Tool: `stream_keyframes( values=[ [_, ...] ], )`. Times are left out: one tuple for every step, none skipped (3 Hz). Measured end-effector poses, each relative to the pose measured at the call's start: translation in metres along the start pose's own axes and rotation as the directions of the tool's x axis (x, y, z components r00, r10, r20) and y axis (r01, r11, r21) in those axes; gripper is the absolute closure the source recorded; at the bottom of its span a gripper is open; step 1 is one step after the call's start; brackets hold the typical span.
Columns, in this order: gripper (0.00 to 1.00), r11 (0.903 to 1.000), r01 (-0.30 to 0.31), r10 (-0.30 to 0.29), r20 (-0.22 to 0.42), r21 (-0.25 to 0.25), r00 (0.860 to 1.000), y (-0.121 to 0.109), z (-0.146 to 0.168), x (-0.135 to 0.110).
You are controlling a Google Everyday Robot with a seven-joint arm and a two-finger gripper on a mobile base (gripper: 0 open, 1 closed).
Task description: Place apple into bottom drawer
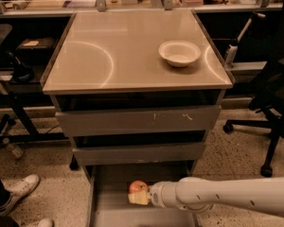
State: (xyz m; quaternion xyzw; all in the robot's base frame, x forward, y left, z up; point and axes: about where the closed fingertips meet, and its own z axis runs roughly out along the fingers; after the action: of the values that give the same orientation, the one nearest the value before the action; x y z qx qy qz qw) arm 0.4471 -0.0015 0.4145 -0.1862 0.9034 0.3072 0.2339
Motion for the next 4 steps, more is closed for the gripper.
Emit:
stream_keyframes(
  values=[
    [1.00,0.9946,-0.103,0.103,0.037,0.006,0.994,-0.031,0.041,0.027],
    [1.00,0.9946,-0.103,0.103,0.037,0.006,0.994,-0.031,0.041,0.027],
    [1.00,0.9922,-0.124,0.124,0.037,-0.015,0.992,-0.033,0.047,0.033],
    [1.00,0.9867,-0.153,0.155,0.034,-0.056,0.987,-0.051,0.069,0.047]
  ],
)
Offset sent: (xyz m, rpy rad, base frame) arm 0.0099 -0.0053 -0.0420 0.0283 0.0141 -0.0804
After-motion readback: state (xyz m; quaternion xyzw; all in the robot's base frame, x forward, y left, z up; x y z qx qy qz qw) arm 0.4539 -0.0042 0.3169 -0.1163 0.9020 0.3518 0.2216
